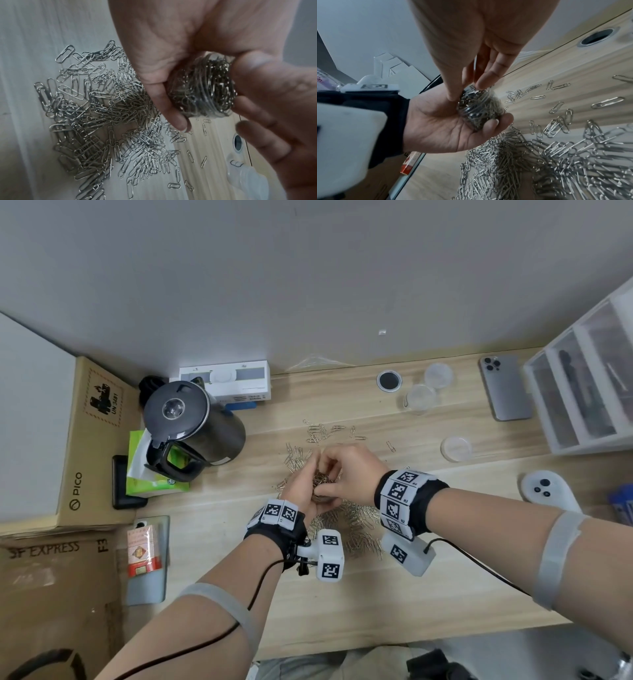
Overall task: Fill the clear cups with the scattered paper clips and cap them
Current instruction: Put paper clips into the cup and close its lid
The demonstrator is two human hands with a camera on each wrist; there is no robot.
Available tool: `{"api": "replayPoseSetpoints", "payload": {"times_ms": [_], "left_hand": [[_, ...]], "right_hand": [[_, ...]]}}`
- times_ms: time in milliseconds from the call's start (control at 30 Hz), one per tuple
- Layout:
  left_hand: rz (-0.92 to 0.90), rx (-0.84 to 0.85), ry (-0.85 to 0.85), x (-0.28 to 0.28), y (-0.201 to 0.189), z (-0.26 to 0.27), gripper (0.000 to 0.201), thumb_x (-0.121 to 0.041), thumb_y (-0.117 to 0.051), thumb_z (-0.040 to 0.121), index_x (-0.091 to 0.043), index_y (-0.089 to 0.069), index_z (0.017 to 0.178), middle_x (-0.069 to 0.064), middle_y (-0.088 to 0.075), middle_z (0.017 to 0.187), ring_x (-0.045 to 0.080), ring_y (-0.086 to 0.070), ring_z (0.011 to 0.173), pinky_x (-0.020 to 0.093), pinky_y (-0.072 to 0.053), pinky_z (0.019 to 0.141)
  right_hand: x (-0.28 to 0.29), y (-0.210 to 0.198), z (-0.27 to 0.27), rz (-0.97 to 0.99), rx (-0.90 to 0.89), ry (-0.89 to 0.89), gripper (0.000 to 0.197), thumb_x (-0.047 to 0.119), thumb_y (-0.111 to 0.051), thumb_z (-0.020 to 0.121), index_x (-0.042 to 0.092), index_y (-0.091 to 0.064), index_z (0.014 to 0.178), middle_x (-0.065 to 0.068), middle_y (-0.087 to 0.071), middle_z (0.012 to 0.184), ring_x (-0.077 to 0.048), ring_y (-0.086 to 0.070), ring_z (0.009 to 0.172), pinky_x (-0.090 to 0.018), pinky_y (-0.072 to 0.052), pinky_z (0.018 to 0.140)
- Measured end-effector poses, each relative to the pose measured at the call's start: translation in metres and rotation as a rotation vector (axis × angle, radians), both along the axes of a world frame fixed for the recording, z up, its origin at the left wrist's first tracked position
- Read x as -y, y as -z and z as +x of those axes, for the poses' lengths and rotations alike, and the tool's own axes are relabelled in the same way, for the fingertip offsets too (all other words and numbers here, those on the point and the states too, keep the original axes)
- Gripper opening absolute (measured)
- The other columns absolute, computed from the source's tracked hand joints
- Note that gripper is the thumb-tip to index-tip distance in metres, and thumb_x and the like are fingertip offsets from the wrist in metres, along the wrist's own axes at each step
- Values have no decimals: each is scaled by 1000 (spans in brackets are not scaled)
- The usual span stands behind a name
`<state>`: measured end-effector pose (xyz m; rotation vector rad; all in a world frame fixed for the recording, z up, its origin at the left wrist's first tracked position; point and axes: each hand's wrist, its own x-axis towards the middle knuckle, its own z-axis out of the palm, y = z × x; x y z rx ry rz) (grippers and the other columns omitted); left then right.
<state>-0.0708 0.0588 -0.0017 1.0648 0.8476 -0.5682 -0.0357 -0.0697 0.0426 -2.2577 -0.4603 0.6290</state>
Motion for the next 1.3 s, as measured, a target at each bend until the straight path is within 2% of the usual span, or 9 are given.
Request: {"api": "replayPoseSetpoints", "payload": {"times_ms": [100,167,267,400,533,767,967,1100,1300], "left_hand": [[-27,-76,-87,0,0,2,46,-55,-37,103,-14,-58,110,14,-67,92,30,-65,79,46,-54,75],[35,-82,-72,-1,0,2,40,-44,-36,106,-11,-58,107,14,-71,85,31,-65,77,46,-54,74],[80,-82,-59,-1,2,2,36,-39,-45,105,-8,-62,114,13,-70,85,27,-65,71,42,-57,67],[90,-45,-26,0,2,5,40,-46,-52,100,-9,-67,103,9,-69,78,20,-63,62,38,-58,63],[107,-2,26,4,6,3,45,-54,-59,95,-11,-70,94,5,-66,65,18,-59,55,34,-55,58],[85,47,62,9,0,3,26,-41,-67,91,-16,-69,98,2,-63,75,17,-62,68,35,-55,63],[35,32,62,15,-2,7,25,-36,-67,90,-15,-69,105,10,-68,97,22,-67,76,35,-56,61],[-14,22,141,22,-7,6,26,-37,-62,95,-12,-66,103,9,-68,85,21,-65,65,29,-55,48],[-42,24,197,28,-11,4,28,-37,-61,97,-10,-67,101,7,-66,82,18,-63,65,27,-54,50]], "right_hand": [[-1,2,-2,-36,18,-52,16,21,-80,73,18,-68,83,3,-67,84,-11,-63,76,-35,-55,77],[0,3,-2,-29,36,-72,13,20,-78,77,18,-71,88,3,-68,86,-12,-62,79,-35,-54,80],[1,3,-4,-19,89,-88,15,23,-75,79,18,-73,93,3,-68,89,-13,-59,81,-35,-52,82],[5,2,-4,38,84,-104,17,22,-78,76,17,-72,91,2,-65,89,-11,-58,77,-33,-53,79],[5,5,-4,39,125,-90,10,16,-81,75,12,-76,83,0,-69,89,-13,-59,81,-35,-52,83],[12,8,-7,165,77,-35,19,12,-83,71,15,-71,86,4,-63,94,-14,-62,83,-38,-55,81],[28,8,-8,315,44,-27,24,-9,-62,78,10,-66,93,1,-54,103,-15,-60,94,-31,-57,84],[41,9,-6,341,115,-14,25,-12,-60,79,7,-65,94,-1,-54,103,-15,-58,96,-28,-56,83],[47,12,-7,335,126,-42,21,-8,-61,78,7,-65,93,-3,-55,102,-19,-58,95,-36,-56,79]]}}
